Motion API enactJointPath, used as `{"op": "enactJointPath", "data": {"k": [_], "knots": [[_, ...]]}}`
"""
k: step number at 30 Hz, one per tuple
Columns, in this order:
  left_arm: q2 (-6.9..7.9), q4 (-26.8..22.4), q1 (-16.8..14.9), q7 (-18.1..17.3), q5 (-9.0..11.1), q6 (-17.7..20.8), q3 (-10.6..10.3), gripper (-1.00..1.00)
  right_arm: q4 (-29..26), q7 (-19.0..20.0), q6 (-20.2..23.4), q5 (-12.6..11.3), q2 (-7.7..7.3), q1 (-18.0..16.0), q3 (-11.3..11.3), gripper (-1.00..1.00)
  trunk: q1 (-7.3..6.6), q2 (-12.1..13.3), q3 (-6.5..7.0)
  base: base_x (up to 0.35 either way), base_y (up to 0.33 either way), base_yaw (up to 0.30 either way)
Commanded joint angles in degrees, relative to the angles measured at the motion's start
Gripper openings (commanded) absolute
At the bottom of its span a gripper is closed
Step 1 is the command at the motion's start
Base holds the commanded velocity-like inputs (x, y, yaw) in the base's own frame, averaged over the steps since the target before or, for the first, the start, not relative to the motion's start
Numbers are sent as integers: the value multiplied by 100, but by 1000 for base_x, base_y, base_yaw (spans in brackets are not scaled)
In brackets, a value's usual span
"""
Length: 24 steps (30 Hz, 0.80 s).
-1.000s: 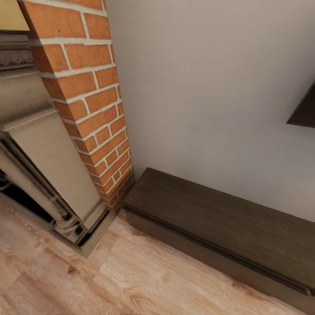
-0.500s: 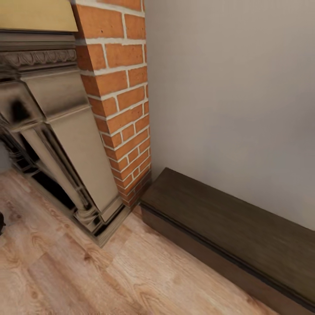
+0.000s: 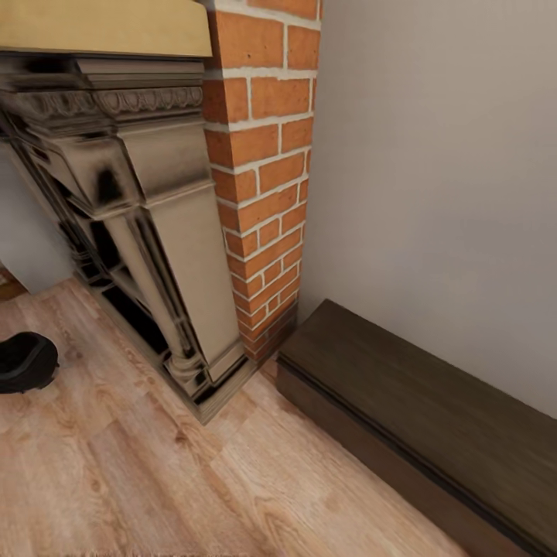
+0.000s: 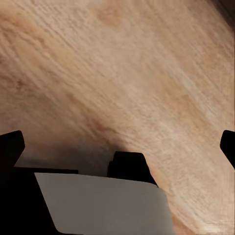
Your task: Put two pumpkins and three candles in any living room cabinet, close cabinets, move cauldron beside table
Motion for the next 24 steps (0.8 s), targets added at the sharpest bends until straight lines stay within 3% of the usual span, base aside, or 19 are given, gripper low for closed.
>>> {"op": "enactJointPath", "data": {"k": [1, 24], "knots": [[1, 0, 0, 0, 0, 0, -2, 100, 0, 0, 0, 0, 0, 0, 0, 100, 0, 0, 0, 0, 0, 290], [0, 0, 0, 0, 0, 0, -5, 100, 0, 0, 0, 3, -4, 1, 3, 100, 0, 0, 0, 0, 0, 290]]}}
